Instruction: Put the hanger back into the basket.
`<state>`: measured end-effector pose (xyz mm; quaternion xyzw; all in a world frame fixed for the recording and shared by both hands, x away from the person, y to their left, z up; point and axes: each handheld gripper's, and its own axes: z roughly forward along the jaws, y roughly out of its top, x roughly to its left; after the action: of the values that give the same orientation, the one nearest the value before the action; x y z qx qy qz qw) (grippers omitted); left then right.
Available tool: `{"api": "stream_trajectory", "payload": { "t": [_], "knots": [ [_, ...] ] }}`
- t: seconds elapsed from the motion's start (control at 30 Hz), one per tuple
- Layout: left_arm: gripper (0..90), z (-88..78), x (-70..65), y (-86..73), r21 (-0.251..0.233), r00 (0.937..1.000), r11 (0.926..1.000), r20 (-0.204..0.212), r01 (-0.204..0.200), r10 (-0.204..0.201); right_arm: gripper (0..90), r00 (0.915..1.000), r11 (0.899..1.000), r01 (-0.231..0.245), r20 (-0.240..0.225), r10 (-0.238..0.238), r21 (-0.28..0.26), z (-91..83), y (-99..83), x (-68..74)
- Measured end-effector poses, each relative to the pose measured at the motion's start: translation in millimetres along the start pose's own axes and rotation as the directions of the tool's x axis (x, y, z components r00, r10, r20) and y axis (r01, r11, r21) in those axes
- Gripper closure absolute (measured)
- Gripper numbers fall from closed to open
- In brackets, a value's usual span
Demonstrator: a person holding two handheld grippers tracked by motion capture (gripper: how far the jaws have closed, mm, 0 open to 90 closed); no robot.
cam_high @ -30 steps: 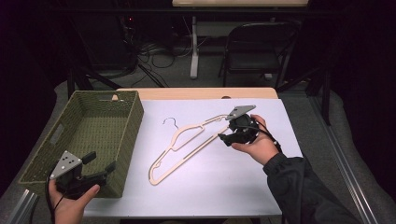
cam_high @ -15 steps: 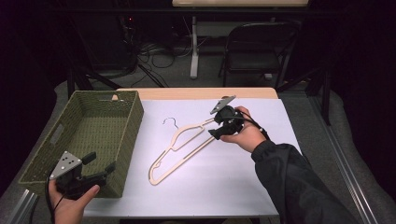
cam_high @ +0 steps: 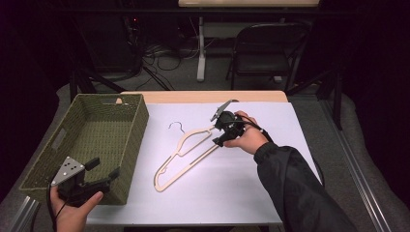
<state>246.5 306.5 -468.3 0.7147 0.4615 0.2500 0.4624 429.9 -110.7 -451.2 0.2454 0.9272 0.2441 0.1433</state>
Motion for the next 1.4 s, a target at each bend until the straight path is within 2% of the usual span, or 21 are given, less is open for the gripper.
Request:
{"api": "stream_trajectory", "payload": {
  "t": [0.2,0.4,0.6,0.7,0.93,1.1,1.17,1.2,1.33,1.37,1.4],
  "knots": [
    [18.8,0.8,-0.8,0.1,0.002,1.0000,1.0000,0.002,-0.001,0.001,38.9,0.9995,0.999,0.006,-0.032,-0.005,0.039,10.0,0.6,1.8],
    [18.9,0.4,-0.8,0.0,0.003,1.0000,1.0000,0.003,-0.001,0.001,45.3,0.9926,0.992,0.095,-0.084,-0.088,0.080,21.6,3.1,12.1],
    [19.1,-0.9,-1.8,-0.6,-0.001,1.0000,1.0000,0.003,-0.004,0.004,47.6,0.9845,0.985,0.146,-0.112,-0.135,0.092,34.1,6.8,19.7],
    [19.1,-2.3,-2.0,-1.1,0.003,1.0000,1.0000,0.001,-0.002,0.002,47.6,0.9822,0.983,0.154,-0.123,-0.142,0.097,41.2,7.5,21.4],
    [19.1,-5.4,-1.3,-2.6,-0.002,1.0000,1.0000,-0.008,0.002,-0.002,43.3,0.9725,0.972,0.197,-0.151,-0.177,0.125,60.0,7.1,22.3],
    [19.2,-7.1,-2.0,-2.0,-0.001,0.9999,1.0000,-0.013,0.001,-0.001,40.2,0.9699,0.969,0.208,-0.156,-0.187,0.136,71.9,6.6,21.6],
    [19.2,-7.2,-1.9,-1.8,-0.003,1.0000,1.0000,-0.008,-0.001,0.001,38.5,0.9703,0.970,0.205,-0.158,-0.183,0.132,75.5,6.9,21.5],
    [19.2,-7.3,-1.9,-1.7,-0.003,1.0000,1.0000,-0.008,-0.002,0.002,37.9,0.9669,0.967,0.221,-0.159,-0.200,0.130,77.4,7.5,20.4],
    [19.2,-8.0,-1.5,-1.6,-0.002,0.9999,1.0000,-0.010,-0.001,0.001,35.9,0.9688,0.966,0.214,-0.158,-0.191,0.143,81.3,7.6,20.7],
    [19.2,-8.1,-1.3,-1.6,-0.004,1.0000,1.0000,-0.009,0.000,0.000,35.0,0.9659,0.965,0.227,-0.159,-0.205,0.135,82.5,7.7,19.3],
    [19.2,-8.1,-1.3,-1.6,-0.008,1.0000,1.0000,-0.009,0.003,-0.004,34.7,0.9680,0.966,0.218,-0.156,-0.196,0.139,82.9,7.4,19.6]
  ]
}}
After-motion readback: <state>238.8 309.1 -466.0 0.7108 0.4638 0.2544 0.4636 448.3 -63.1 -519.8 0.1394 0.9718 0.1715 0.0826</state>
